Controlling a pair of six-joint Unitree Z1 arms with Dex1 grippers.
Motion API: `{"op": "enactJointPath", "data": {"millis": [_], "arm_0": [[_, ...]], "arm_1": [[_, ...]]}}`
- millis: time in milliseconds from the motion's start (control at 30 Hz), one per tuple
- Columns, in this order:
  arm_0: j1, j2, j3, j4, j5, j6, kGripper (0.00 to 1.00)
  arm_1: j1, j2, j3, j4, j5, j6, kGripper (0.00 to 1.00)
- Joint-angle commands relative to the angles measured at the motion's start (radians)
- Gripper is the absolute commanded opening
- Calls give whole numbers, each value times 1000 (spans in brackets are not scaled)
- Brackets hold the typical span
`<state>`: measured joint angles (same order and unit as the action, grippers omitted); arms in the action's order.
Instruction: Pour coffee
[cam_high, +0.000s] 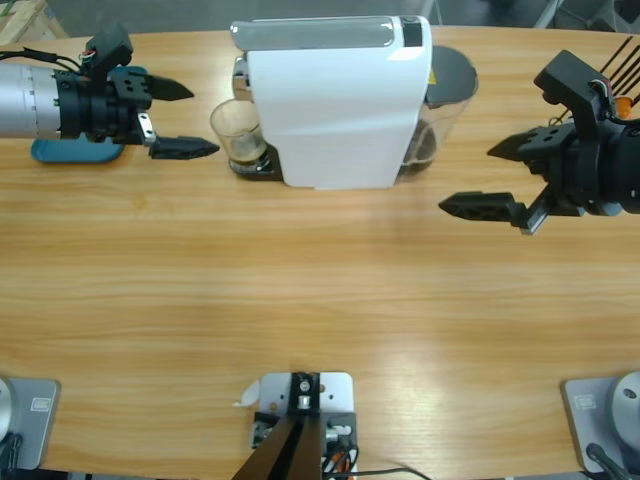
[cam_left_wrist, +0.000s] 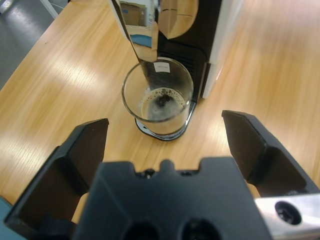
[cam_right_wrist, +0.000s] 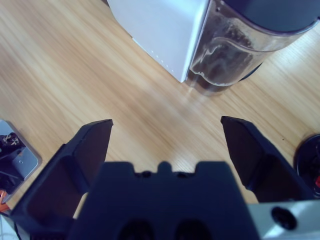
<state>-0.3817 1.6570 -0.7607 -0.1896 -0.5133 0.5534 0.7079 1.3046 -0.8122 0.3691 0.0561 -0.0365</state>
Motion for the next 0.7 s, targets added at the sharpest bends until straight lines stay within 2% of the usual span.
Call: {"op": "enactJointPath", "data": {"millis": [33,700], "arm_0": [[6,95,-24,-16,-21,-4,996],[-8,191,-73,-42,-45,-7,996]], "arm_1": [[-10,68,15,-39,19,12,1000],[-45,91,12,-56,4,5,1000]]}}
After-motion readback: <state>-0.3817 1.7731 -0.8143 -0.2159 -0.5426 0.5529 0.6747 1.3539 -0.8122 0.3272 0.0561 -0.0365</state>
